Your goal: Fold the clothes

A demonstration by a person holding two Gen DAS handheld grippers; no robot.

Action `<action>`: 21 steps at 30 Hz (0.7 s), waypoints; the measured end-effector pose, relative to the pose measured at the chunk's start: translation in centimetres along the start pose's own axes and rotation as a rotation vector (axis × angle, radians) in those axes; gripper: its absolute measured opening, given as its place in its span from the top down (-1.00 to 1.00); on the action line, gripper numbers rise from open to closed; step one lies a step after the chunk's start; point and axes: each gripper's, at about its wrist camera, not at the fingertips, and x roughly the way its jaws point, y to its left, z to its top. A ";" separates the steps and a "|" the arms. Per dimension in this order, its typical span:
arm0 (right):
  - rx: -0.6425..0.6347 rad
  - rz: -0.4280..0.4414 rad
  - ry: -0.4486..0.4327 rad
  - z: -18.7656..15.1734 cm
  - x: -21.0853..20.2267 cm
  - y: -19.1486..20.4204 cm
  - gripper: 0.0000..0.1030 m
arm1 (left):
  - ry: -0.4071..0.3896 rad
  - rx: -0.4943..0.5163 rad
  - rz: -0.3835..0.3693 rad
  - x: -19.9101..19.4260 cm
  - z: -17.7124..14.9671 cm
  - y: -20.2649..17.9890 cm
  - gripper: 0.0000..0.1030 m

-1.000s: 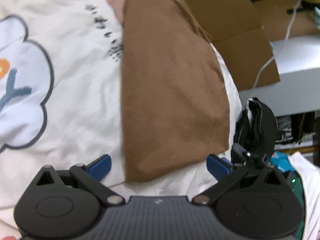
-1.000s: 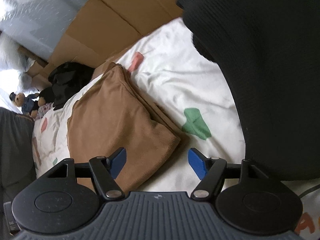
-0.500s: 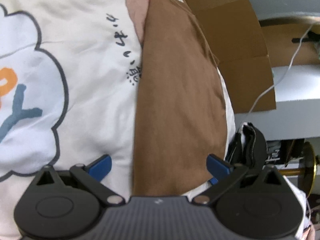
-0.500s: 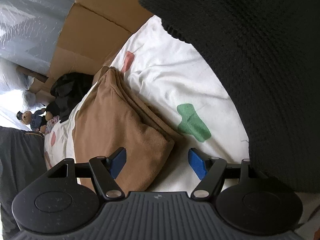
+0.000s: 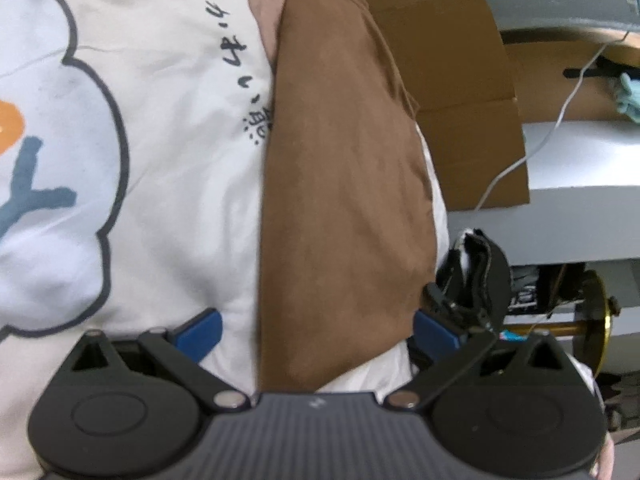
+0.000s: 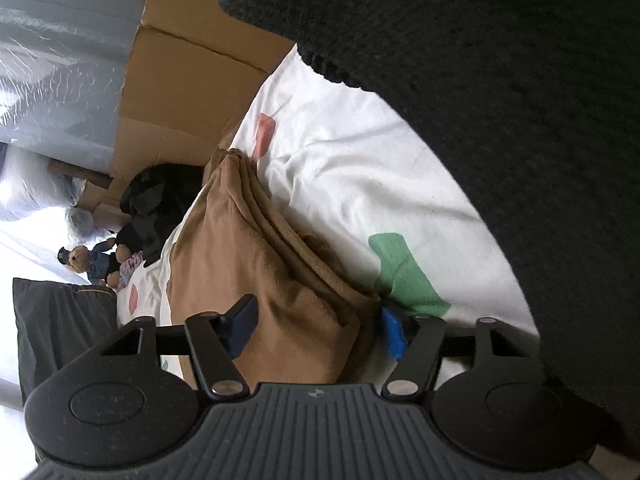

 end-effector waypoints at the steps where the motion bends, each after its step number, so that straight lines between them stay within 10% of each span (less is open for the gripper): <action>1: 0.002 -0.001 0.001 0.0 0.0 0.0 -0.10 | -0.001 -0.006 -0.018 0.0 0.1 0.1 -0.99; 13: -0.017 0.020 0.036 0.6 0.1 -0.6 0.04 | 0.068 0.063 -0.073 0.9 0.3 1.0 -0.36; 21: -0.015 0.024 0.016 0.7 0.6 -0.9 0.18 | 0.090 0.076 -0.034 1.3 1.0 2.1 0.56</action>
